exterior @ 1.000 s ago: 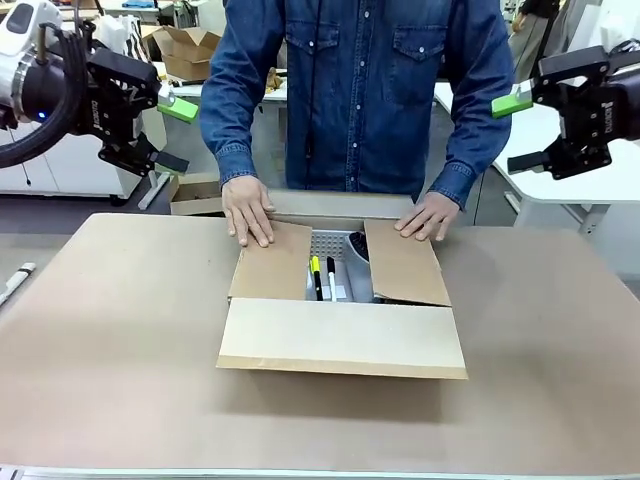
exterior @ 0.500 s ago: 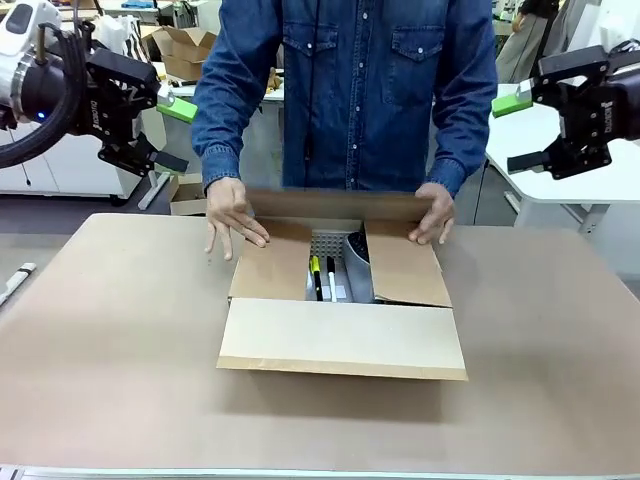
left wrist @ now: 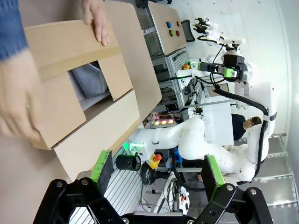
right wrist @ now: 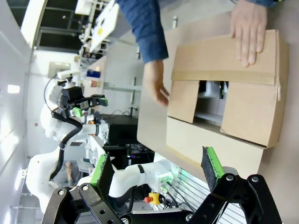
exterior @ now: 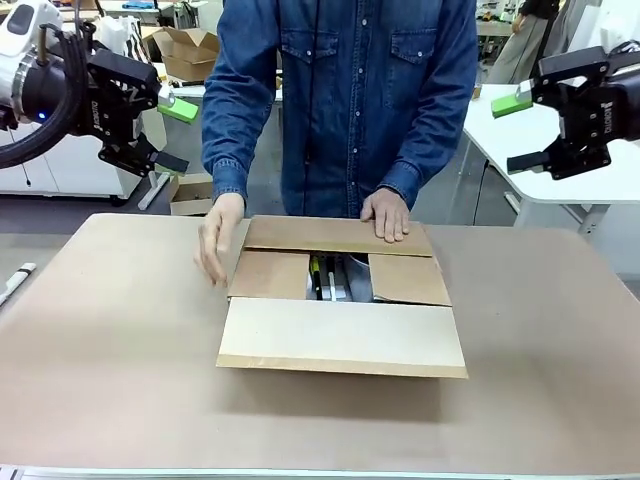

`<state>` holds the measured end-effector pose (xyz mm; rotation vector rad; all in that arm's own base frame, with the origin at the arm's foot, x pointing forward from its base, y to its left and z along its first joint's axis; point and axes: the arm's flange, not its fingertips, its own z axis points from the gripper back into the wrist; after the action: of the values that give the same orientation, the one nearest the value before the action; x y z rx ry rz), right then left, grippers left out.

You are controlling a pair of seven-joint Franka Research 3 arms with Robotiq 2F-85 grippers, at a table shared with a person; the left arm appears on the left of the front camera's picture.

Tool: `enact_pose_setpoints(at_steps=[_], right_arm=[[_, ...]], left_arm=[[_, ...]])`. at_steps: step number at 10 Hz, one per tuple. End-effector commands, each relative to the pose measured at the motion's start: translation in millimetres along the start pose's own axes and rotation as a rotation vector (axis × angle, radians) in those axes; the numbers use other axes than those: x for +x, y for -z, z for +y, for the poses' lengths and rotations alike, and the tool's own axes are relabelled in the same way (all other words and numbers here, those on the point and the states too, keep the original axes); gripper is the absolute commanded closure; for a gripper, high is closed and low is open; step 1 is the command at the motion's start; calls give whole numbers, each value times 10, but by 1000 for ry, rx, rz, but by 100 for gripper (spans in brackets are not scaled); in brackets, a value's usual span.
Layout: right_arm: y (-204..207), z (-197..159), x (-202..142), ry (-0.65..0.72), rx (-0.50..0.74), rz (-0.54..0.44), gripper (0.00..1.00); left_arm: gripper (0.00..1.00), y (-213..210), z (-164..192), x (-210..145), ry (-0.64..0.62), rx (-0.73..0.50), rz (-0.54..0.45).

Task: Pack the gift set into the box.
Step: Press and hold the closed box until the human finishes sealing it.

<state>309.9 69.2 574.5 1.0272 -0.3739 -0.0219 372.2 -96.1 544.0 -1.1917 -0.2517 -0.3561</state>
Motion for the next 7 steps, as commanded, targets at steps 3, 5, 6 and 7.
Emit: enact_pose_setpoints(at_steps=[3, 5, 6, 7], right_arm=[[29, 15, 34, -26, 21, -6, 0], [29, 15, 34, -26, 21, -6, 0], [29, 15, 34, -26, 21, -6, 0], [29, 15, 34, -26, 21, -6, 0]], left_arm=[[0, 1, -28, -6, -11, -18, -12], [0, 1, -28, -6, -11, -18, -12], [0, 1, -28, -6, -11, -18, -12], [0, 1, -28, -6, -11, -18, -12]])
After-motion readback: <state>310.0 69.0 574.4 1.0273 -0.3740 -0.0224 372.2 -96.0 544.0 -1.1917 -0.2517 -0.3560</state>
